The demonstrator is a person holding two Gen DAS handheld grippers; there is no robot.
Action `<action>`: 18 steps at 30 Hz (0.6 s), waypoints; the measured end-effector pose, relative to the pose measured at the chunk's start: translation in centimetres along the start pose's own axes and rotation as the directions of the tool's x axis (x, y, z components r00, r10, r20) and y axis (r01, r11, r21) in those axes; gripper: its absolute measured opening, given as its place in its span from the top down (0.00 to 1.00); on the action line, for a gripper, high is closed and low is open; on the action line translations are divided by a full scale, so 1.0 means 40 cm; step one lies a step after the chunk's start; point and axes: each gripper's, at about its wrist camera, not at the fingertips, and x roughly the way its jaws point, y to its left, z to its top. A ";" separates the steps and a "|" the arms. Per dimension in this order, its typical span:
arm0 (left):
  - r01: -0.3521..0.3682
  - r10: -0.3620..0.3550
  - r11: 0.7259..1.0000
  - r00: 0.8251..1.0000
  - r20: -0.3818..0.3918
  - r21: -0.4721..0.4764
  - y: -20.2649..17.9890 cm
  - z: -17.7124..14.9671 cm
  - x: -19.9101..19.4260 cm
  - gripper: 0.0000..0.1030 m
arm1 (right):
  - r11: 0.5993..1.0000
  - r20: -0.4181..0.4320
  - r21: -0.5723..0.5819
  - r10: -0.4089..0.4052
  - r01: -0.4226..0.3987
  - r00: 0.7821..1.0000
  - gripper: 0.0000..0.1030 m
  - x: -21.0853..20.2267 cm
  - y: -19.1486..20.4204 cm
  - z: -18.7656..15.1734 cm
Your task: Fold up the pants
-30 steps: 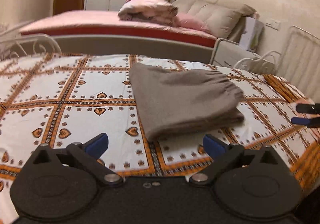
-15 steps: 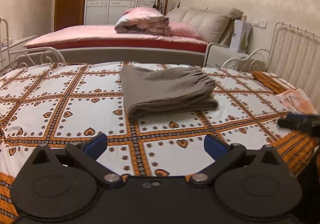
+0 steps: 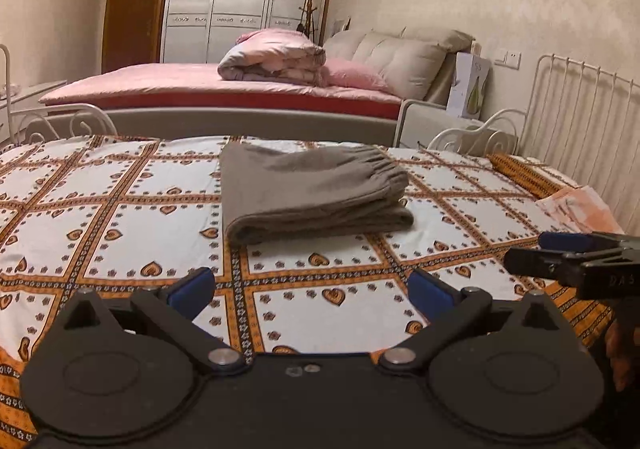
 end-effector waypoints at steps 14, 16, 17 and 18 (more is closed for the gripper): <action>0.023 -0.023 1.000 1.000 0.006 0.018 -0.026 0.003 0.007 0.06 | 0.999 0.016 0.048 -0.016 0.015 1.000 0.00 -0.012 -0.024 0.008; 0.022 -0.022 1.000 1.000 0.008 0.022 -0.028 0.003 0.008 0.06 | 0.999 0.019 0.041 -0.013 0.013 1.000 0.00 -0.014 -0.022 0.008; 0.024 -0.024 0.999 1.000 0.008 0.022 -0.029 0.003 0.008 0.06 | 0.999 0.021 0.038 -0.012 0.012 1.000 0.00 -0.015 -0.020 0.008; 0.025 -0.025 0.999 1.000 0.008 0.021 -0.029 0.004 0.008 0.06 | 0.999 0.021 0.038 -0.011 0.010 1.000 0.00 -0.016 -0.020 0.009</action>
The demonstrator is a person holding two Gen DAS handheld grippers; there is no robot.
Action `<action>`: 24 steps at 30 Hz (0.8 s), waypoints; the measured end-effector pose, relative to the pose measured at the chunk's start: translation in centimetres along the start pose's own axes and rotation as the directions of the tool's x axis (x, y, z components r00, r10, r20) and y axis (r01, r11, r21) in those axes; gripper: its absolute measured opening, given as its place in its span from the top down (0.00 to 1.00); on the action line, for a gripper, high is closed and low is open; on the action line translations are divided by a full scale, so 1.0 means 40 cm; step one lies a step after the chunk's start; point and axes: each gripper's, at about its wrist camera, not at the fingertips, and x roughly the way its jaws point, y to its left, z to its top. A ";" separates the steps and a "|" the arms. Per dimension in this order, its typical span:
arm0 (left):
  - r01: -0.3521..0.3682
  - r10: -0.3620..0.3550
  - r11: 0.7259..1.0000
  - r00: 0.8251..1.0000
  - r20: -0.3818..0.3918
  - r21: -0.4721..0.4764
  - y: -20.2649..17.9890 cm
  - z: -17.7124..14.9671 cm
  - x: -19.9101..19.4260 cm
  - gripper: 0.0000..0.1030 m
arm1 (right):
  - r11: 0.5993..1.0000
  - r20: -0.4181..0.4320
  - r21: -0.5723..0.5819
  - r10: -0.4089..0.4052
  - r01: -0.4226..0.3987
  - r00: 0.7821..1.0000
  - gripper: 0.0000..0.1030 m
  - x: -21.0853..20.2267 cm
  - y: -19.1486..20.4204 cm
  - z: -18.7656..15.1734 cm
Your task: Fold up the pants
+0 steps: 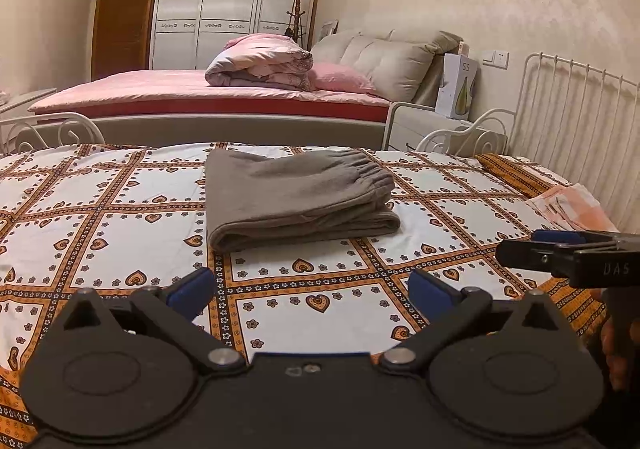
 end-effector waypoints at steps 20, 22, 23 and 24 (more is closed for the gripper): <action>0.005 -0.005 1.000 1.000 -0.009 0.002 0.001 -0.001 0.010 0.06 | 1.000 -0.002 -0.005 0.010 -0.010 1.000 0.00 0.003 0.001 -0.001; 0.005 -0.005 1.000 1.000 -0.009 0.000 0.000 -0.003 0.012 0.06 | 1.000 -0.003 -0.005 0.008 -0.008 1.000 0.00 0.003 0.001 -0.001; 0.005 -0.005 1.000 1.000 -0.009 0.001 0.000 -0.003 0.014 0.06 | 1.000 -0.003 -0.005 0.009 -0.009 1.000 0.00 0.003 -0.001 -0.001; 0.005 -0.005 1.000 1.000 -0.010 0.001 -0.001 -0.003 0.012 0.06 | 1.000 -0.005 -0.005 0.010 -0.010 1.000 0.00 0.003 0.000 -0.001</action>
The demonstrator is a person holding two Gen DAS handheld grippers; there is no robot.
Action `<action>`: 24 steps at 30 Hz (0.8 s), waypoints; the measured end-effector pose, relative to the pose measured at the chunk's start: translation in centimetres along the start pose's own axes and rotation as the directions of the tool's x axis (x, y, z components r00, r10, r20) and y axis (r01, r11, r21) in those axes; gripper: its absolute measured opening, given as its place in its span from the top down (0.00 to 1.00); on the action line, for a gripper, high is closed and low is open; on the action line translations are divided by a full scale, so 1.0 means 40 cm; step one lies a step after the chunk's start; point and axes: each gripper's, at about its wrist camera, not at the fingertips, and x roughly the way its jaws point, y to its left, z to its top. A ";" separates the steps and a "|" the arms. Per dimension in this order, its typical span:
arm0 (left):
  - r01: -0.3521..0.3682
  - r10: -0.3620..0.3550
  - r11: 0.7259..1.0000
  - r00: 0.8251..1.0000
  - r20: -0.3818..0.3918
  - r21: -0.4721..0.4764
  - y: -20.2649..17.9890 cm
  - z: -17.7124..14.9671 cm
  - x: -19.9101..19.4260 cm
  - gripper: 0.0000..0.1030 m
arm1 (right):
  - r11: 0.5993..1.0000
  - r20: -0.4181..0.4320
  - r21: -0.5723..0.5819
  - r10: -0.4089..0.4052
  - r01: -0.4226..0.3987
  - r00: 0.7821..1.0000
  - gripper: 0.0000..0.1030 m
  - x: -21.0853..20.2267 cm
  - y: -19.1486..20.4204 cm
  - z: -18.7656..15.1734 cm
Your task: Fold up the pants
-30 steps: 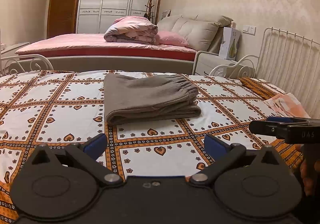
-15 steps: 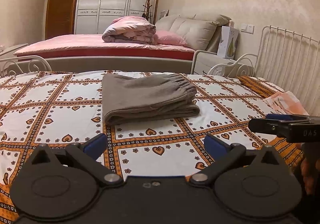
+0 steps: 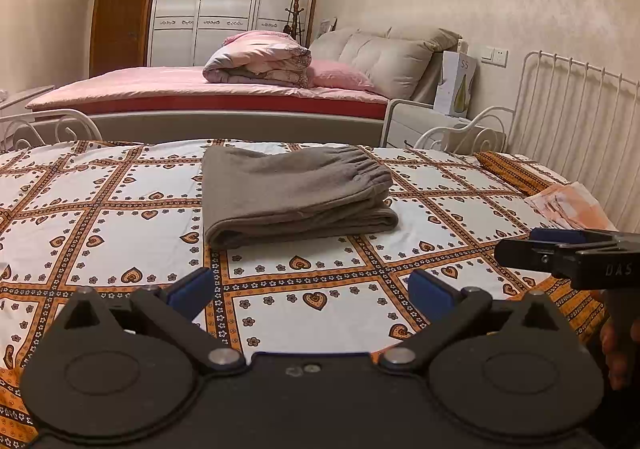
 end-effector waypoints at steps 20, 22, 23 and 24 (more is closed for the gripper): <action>0.004 -0.004 1.000 1.000 0.001 0.006 -0.009 0.000 0.000 0.06 | 1.000 -0.001 -0.013 0.002 -0.002 1.000 0.00 0.001 -0.002 0.002; 0.003 -0.003 1.000 1.000 0.004 0.005 -0.009 0.000 0.000 0.06 | 1.000 0.000 -0.014 0.002 -0.002 1.000 0.00 0.001 -0.002 0.003; 0.004 -0.004 1.000 1.000 0.004 0.004 -0.010 0.000 -0.001 0.06 | 1.000 0.000 -0.015 0.002 -0.002 1.000 0.00 0.001 -0.002 0.002; 0.003 -0.003 1.000 1.000 0.005 0.004 -0.009 0.001 -0.001 0.06 | 1.000 -0.001 -0.015 0.002 -0.002 1.000 0.00 0.001 -0.002 0.003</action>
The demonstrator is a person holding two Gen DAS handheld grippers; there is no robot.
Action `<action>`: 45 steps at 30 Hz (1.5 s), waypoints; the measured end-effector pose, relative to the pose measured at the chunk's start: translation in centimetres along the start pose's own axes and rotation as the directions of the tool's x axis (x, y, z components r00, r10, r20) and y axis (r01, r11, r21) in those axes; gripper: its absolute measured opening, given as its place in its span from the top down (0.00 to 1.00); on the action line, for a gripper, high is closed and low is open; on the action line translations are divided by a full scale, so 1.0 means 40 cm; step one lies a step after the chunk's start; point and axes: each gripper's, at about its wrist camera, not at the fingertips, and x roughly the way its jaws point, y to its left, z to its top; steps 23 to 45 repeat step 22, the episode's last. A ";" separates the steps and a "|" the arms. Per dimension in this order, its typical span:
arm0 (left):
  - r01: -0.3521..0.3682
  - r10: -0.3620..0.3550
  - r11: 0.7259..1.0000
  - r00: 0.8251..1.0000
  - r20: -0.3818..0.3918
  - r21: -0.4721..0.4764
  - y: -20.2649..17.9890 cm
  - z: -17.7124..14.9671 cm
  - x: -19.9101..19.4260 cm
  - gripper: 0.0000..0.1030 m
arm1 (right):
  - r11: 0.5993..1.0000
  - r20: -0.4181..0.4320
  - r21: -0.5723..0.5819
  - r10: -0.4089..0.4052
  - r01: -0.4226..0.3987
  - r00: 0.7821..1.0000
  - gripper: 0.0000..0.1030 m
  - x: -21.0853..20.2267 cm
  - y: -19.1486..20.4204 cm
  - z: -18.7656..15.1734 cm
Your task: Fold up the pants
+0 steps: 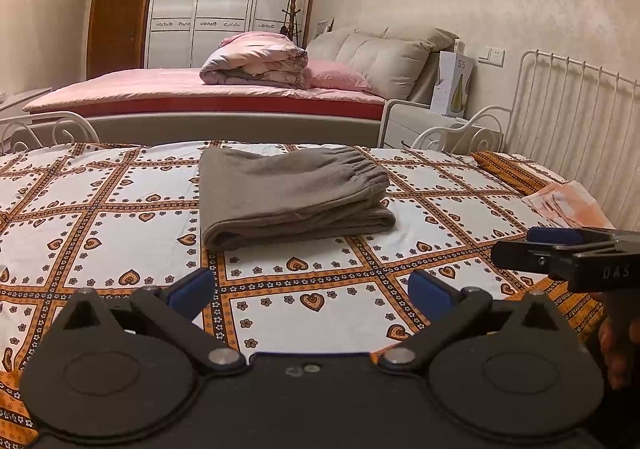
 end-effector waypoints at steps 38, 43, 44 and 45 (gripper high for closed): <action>0.022 -0.022 1.000 1.000 0.008 0.017 -0.003 0.002 -0.004 0.07 | 1.000 -0.007 -0.026 0.010 -0.010 1.000 0.00 0.006 0.005 -0.001; 0.022 -0.022 1.000 1.000 0.008 0.017 -0.003 0.002 -0.004 0.07 | 1.000 -0.007 -0.026 0.010 -0.010 1.000 0.00 0.006 0.005 -0.001; 0.022 -0.022 1.000 1.000 0.008 0.017 -0.003 0.002 -0.004 0.07 | 1.000 -0.007 -0.026 0.010 -0.010 1.000 0.00 0.006 0.005 -0.001; 0.022 -0.022 1.000 1.000 0.008 0.017 -0.003 0.002 -0.004 0.07 | 1.000 -0.007 -0.026 0.010 -0.010 1.000 0.00 0.006 0.005 -0.001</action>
